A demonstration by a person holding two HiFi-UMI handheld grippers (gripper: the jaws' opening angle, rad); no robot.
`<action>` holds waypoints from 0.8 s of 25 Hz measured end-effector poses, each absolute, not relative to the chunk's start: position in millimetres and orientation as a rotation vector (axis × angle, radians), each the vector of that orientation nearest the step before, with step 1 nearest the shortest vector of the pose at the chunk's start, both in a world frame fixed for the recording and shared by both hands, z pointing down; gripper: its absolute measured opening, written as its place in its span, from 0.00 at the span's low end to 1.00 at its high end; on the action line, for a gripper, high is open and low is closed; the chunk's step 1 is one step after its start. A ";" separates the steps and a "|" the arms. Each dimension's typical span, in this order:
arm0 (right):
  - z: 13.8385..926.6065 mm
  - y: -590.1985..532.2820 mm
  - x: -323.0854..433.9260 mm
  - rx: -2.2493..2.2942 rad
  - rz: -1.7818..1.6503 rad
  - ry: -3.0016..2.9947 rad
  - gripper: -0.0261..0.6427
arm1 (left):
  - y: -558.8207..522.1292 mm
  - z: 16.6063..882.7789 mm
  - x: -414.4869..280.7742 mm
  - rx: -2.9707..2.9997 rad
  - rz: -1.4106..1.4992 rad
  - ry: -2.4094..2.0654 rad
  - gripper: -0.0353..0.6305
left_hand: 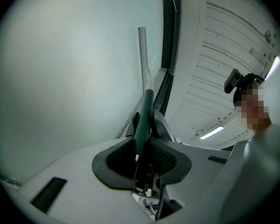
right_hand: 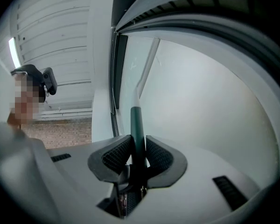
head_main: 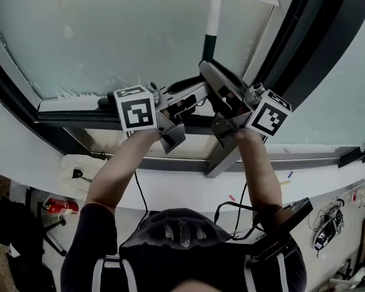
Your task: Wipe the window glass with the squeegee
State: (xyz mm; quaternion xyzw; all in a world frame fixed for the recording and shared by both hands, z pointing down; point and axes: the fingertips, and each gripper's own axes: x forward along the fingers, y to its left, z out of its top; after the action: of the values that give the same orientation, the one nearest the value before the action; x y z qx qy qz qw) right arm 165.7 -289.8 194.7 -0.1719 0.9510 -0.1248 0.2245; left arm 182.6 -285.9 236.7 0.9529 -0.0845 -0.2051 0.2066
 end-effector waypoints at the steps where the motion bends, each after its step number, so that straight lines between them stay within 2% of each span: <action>1: 198.0 -289.9 166.0 -0.474 -0.352 2.623 0.17 | -285.8 240.0 183.0 2.649 -0.570 -0.237 0.20; 20: 260.6 -271.5 158.5 -0.483 -0.521 2.584 0.17 | -262.9 302.2 174.4 2.559 -0.530 -0.267 0.20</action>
State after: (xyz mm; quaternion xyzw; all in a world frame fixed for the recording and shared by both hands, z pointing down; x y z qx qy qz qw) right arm 158.5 -271.5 260.6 -0.1753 0.9387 -0.1893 0.2286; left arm 174.4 -262.9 302.2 0.9420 -0.0985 -0.1951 0.2546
